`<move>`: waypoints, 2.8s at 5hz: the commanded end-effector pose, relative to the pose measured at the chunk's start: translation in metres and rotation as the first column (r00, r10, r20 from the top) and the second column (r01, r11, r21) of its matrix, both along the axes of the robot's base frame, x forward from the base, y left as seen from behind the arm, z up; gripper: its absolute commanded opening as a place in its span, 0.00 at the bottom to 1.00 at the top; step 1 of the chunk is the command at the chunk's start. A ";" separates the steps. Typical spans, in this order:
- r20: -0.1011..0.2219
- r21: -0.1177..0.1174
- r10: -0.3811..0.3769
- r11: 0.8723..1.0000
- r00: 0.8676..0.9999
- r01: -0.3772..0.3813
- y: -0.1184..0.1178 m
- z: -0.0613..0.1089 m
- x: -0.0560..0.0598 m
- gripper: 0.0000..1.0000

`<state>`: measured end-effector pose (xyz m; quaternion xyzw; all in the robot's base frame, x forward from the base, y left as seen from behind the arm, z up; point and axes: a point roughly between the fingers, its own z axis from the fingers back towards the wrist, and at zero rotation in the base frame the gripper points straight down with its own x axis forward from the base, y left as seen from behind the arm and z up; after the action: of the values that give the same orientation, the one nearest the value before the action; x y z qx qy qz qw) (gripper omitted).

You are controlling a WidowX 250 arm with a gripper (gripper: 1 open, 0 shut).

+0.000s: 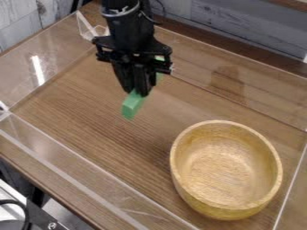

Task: Remove the green block from inside the brown bowl and put it on the table

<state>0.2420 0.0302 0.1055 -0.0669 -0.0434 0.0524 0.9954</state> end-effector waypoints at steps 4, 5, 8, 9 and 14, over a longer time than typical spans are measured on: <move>0.056 0.012 -0.059 0.998 0.997 0.058 -0.003 0.002 -0.003 0.00; 0.059 0.013 -0.068 0.998 0.996 0.067 -0.003 0.001 -0.004 0.00; 0.085 0.034 -0.073 0.997 0.994 0.070 0.032 -0.015 0.023 0.00; 0.091 0.040 -0.087 0.996 0.992 0.084 0.037 -0.024 0.027 0.00; 0.096 0.019 -0.124 0.992 0.988 0.123 0.032 -0.026 0.041 1.00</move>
<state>0.2731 0.0608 0.0635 -0.0754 -0.0569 -0.0082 0.9955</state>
